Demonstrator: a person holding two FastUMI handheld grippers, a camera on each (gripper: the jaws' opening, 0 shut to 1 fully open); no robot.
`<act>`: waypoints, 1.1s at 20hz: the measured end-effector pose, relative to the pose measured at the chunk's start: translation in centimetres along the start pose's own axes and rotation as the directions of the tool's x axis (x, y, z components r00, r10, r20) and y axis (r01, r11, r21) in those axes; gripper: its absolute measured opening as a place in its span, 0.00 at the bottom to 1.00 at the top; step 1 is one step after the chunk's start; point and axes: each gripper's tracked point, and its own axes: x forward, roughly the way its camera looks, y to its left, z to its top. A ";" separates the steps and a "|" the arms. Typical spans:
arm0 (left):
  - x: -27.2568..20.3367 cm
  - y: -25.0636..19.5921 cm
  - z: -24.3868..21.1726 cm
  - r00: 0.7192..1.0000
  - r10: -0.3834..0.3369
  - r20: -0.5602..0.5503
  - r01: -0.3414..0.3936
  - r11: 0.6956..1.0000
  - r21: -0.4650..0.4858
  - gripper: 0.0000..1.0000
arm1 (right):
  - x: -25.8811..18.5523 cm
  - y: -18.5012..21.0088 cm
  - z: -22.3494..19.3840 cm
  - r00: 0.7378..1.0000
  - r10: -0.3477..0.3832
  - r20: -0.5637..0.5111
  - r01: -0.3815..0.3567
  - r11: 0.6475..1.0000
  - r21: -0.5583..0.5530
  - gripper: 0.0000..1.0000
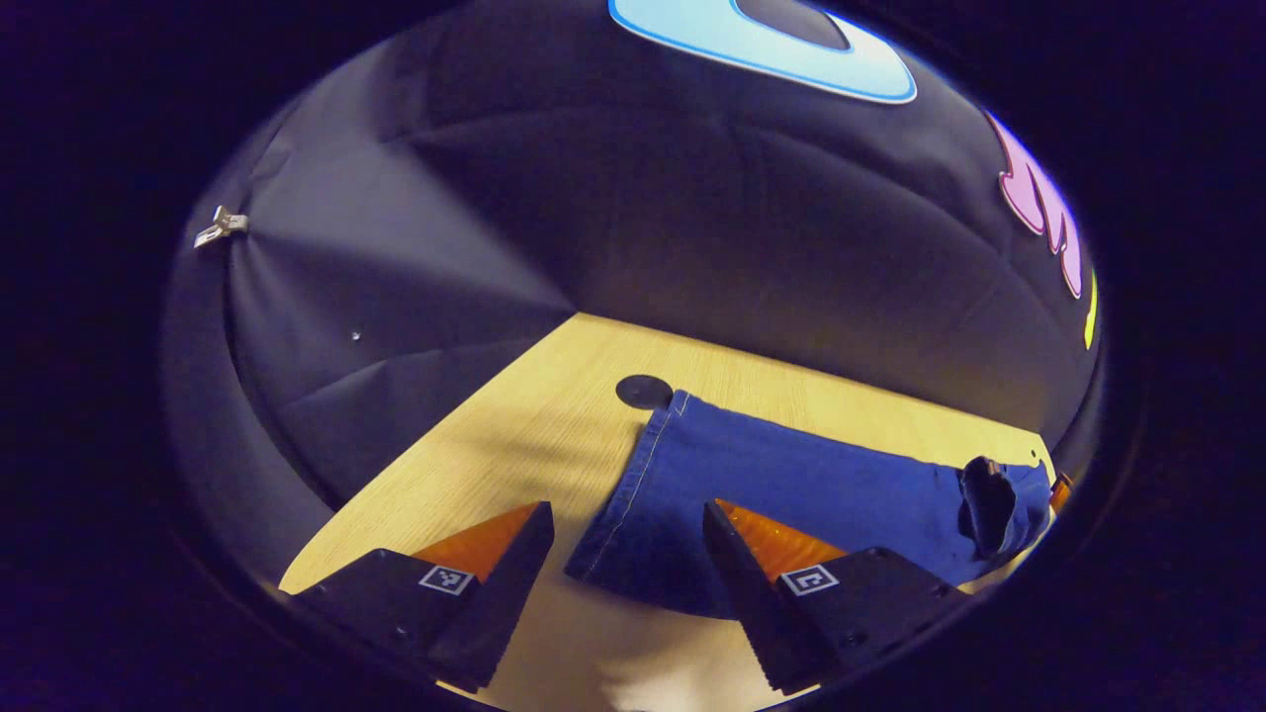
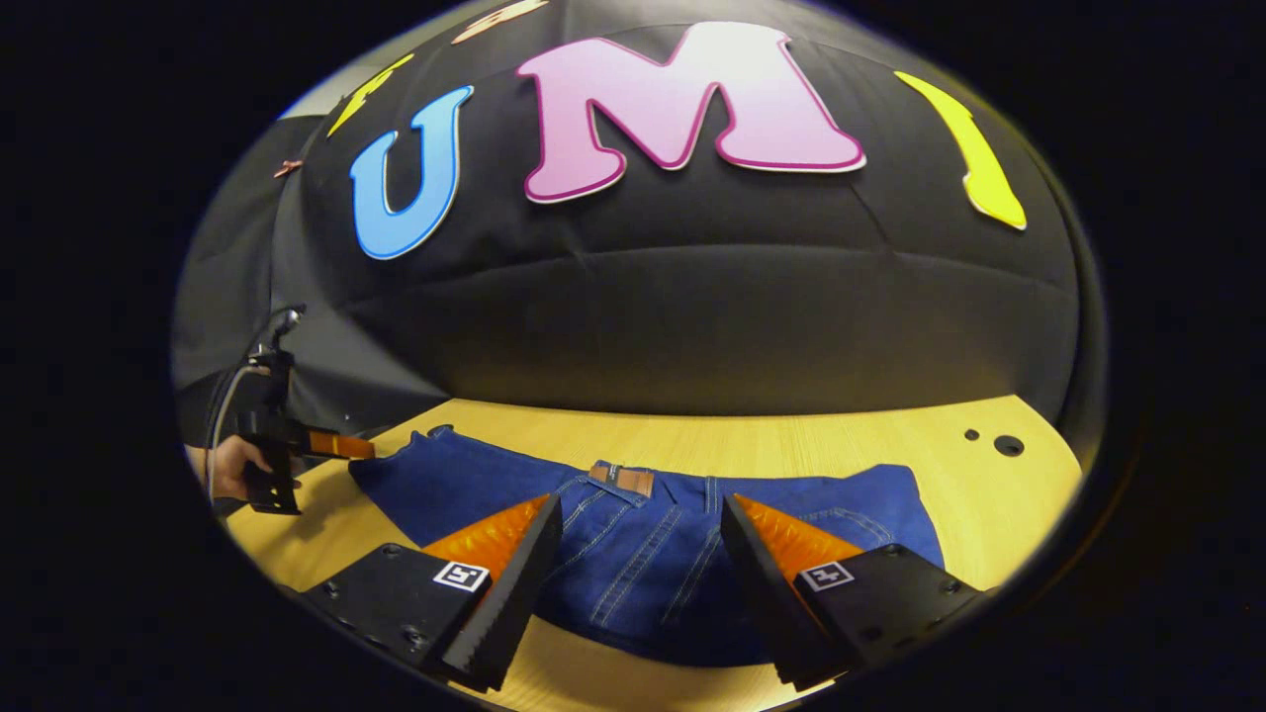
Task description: Grasp the waist and the cuffs of the jeans and fold them to make the two legs overlap; first hold the waist and fold one-third of the jeans toward the cuffs, then hold the cuffs and fold the remaining one-third in the same direction to finish folding.
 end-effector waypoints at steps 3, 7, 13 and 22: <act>0.6 -0.8 -1.9 0.995 -0.025 -0.098 0.030 0.998 0.053 0.96 | -1.2 -1.0 -1.1 0.999 -0.022 -0.028 0.022 1.000 -0.005 0.97; 1.1 -1.3 -2.3 0.991 -0.037 -0.128 0.051 0.993 0.107 0.90 | -2.1 -1.9 -3.3 0.996 -0.034 -0.085 0.035 0.999 0.011 0.98; 1.1 -3.4 -2.2 0.987 -0.104 -0.123 0.113 0.991 0.066 0.33 | -3.0 -2.1 -4.5 0.994 -0.044 -0.100 0.048 0.998 0.037 0.98; 0.0 -4.0 -1.1 0.986 -0.140 -0.091 0.138 0.990 -0.027 0.06 | -4.6 -3.7 -3.6 0.994 -0.071 -0.089 0.074 0.997 0.030 0.98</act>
